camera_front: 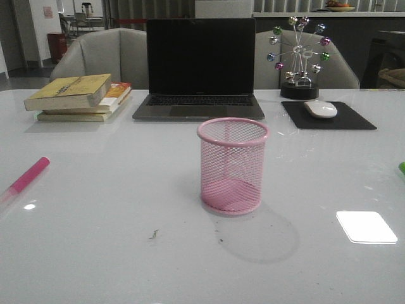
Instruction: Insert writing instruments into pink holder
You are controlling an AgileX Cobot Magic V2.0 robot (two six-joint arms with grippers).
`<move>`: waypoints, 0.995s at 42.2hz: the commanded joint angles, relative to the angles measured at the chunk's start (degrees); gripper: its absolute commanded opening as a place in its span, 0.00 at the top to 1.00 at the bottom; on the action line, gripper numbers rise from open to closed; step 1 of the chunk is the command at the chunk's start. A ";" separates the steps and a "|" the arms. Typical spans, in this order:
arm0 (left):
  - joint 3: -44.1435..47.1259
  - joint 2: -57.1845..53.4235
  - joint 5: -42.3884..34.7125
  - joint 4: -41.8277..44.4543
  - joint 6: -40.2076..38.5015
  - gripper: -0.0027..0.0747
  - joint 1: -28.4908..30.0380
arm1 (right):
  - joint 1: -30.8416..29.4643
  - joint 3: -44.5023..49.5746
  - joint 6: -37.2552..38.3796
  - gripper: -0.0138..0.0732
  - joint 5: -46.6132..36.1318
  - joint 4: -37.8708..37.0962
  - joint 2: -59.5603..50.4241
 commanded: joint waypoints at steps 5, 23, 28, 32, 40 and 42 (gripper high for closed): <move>0.02 -1.02 -4.80 -0.11 -0.07 0.85 0.10 | -0.35 -0.70 -0.08 0.81 -5.46 -0.44 -1.21; 0.02 -1.02 -4.90 -0.11 -0.07 0.85 0.10 | -0.35 -0.70 -0.08 0.81 -5.46 -0.44 -1.21; -0.21 -1.02 -6.17 -0.08 -0.07 0.85 0.10 | -0.35 -0.75 -0.43 0.81 -6.77 -0.55 -1.21; -2.62 -1.02 -6.54 -0.08 -0.07 0.85 0.10 | -0.22 -2.72 -0.32 0.81 -6.65 -0.31 -1.21; -15.83 -0.53 -2.57 -1.57 -0.07 0.85 0.10 | -0.22 -15.36 -0.32 0.81 0.93 -0.31 -0.56; -19.79 0.30 -0.84 -2.76 -0.07 0.85 0.10 | -0.22 -19.12 -0.32 0.81 2.95 -0.36 0.44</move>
